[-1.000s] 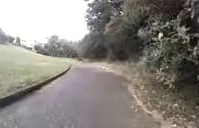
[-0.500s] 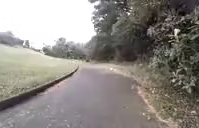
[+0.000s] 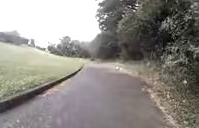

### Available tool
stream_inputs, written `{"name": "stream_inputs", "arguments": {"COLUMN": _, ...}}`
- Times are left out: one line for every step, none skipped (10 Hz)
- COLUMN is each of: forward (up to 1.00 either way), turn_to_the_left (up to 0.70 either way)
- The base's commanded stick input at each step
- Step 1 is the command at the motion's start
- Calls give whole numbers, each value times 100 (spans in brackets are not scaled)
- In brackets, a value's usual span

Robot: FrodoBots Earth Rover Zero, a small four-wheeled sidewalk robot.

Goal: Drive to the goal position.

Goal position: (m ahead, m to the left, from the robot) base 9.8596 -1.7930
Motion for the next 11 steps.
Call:
{"name": "stream_inputs", "arguments": {"forward": 67, "turn_to_the_left": -2}}
{"name": "stream_inputs", "arguments": {"forward": 67, "turn_to_the_left": -2}}
{"name": "stream_inputs", "arguments": {"forward": 67, "turn_to_the_left": -2}}
{"name": "stream_inputs", "arguments": {"forward": 67, "turn_to_the_left": -3}}
{"name": "stream_inputs", "arguments": {"forward": 67, "turn_to_the_left": -3}}
{"name": "stream_inputs", "arguments": {"forward": 66, "turn_to_the_left": -8}}
{"name": "stream_inputs", "arguments": {"forward": 66, "turn_to_the_left": -6}}
{"name": "stream_inputs", "arguments": {"forward": 66, "turn_to_the_left": -5}}
{"name": "stream_inputs", "arguments": {"forward": 66, "turn_to_the_left": -4}}
{"name": "stream_inputs", "arguments": {"forward": 66, "turn_to_the_left": -3}}
{"name": "stream_inputs", "arguments": {"forward": 66, "turn_to_the_left": -3}}
